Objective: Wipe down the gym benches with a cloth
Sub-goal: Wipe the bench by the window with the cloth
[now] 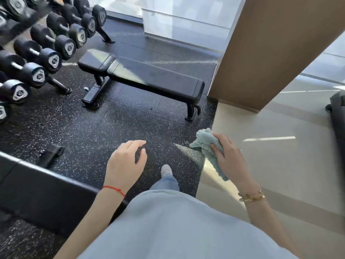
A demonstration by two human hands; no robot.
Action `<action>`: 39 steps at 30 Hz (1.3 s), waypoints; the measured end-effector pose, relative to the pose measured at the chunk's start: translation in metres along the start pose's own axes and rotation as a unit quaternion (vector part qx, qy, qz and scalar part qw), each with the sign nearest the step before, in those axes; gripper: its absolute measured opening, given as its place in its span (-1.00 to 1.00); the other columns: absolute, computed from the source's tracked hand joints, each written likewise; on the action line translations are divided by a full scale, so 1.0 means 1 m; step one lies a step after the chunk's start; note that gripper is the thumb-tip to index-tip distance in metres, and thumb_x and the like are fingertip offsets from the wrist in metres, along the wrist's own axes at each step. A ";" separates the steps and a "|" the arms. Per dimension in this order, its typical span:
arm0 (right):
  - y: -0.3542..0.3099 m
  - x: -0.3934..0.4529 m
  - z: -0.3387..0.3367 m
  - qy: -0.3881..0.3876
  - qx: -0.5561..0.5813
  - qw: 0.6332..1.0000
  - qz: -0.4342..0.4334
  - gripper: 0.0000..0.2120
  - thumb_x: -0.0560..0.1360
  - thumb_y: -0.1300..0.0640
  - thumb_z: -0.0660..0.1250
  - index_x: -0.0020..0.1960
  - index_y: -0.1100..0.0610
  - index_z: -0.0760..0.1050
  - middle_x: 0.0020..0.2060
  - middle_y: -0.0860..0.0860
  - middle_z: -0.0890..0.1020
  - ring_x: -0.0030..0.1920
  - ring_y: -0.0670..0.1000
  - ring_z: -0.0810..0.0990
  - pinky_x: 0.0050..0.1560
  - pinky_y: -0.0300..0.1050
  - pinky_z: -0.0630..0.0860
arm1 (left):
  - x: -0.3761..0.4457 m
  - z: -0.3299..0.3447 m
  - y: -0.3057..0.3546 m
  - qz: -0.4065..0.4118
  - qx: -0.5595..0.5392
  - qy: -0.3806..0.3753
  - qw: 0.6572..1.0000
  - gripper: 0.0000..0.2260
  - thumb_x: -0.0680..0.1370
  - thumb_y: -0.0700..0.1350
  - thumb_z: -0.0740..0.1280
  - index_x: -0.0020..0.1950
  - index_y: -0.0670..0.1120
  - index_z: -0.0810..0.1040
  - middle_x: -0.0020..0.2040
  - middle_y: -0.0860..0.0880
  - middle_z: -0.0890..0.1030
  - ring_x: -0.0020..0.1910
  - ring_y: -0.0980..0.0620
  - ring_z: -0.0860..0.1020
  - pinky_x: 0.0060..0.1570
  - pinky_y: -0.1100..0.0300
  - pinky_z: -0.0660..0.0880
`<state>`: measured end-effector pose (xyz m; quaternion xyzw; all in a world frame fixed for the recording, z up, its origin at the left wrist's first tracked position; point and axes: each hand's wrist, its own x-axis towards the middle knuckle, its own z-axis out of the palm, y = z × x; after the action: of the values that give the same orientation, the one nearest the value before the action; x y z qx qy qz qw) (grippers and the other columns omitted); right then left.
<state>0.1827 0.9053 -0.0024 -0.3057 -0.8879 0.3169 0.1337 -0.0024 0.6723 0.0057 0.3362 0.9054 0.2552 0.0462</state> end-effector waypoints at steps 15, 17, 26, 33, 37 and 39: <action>-0.015 0.253 0.025 -0.014 0.019 0.999 -0.039 -0.73 0.60 0.18 0.25 0.29 0.11 0.46 0.16 0.01 0.56 0.12 -0.01 0.53 0.16 -0.18 0.41 | 0.249 0.006 -0.021 -0.026 -0.008 -0.028 0.999 -0.79 0.58 -0.09 0.27 0.18 -0.02 0.61 0.14 0.07 0.63 0.10 0.06 0.56 0.12 0.14 0.48; -0.013 0.282 0.029 -0.016 0.022 0.999 -0.039 -0.72 0.60 0.19 0.25 0.31 0.10 0.46 0.18 0.00 0.56 0.14 -0.02 0.53 0.18 -0.15 0.43 | 0.281 0.012 -0.023 -0.029 -0.012 -0.025 0.999 -0.78 0.58 -0.09 0.28 0.19 -0.02 0.60 0.14 0.07 0.63 0.11 0.06 0.56 0.12 0.14 0.47; 0.011 0.428 0.055 -0.004 0.018 0.999 -0.038 -0.70 0.59 0.23 0.25 0.31 0.09 0.46 0.19 -0.01 0.55 0.16 -0.02 0.52 0.22 -0.13 0.43 | 0.448 0.050 -0.034 0.008 -0.002 -0.045 0.999 -0.77 0.58 -0.10 0.26 0.21 -0.05 0.59 0.13 0.03 0.63 0.12 0.02 0.55 0.17 0.06 0.49; 0.043 0.560 0.069 -0.010 0.020 1.000 -0.012 -0.70 0.60 0.13 0.18 0.31 0.14 0.46 0.19 0.00 0.54 0.18 -0.04 0.50 0.29 -0.16 0.38 | 0.603 0.099 -0.043 0.040 0.009 -0.068 0.997 -0.74 0.57 -0.15 0.27 0.24 -0.09 0.58 0.11 -0.04 0.64 0.11 -0.03 0.57 0.16 0.05 0.50; 0.071 0.618 0.085 -0.016 0.014 0.999 0.034 -0.71 0.60 0.15 0.20 0.30 0.11 0.45 0.19 -0.01 0.53 0.19 -0.06 0.48 0.31 -0.22 0.33 | 0.670 0.134 -0.054 0.045 0.022 -0.087 0.995 -0.73 0.57 -0.17 0.26 0.25 -0.12 0.57 0.09 -0.07 0.64 0.10 -0.06 0.56 0.15 0.03 0.49; 0.089 0.642 0.098 -0.007 0.015 0.999 0.047 -0.68 0.58 0.05 0.15 0.28 0.10 0.46 0.18 -0.02 0.53 0.17 -0.08 0.46 0.29 -0.29 0.30 | 0.695 0.156 -0.062 0.056 0.032 -0.098 0.993 -0.73 0.57 -0.18 0.26 0.25 -0.14 0.57 0.12 -0.07 0.64 0.16 -0.07 0.55 0.17 0.01 0.47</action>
<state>-0.3175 1.3160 -0.1064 -0.3423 -0.8687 0.3383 0.1169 -0.5342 1.1392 -0.0991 0.4112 0.8839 0.1939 0.1095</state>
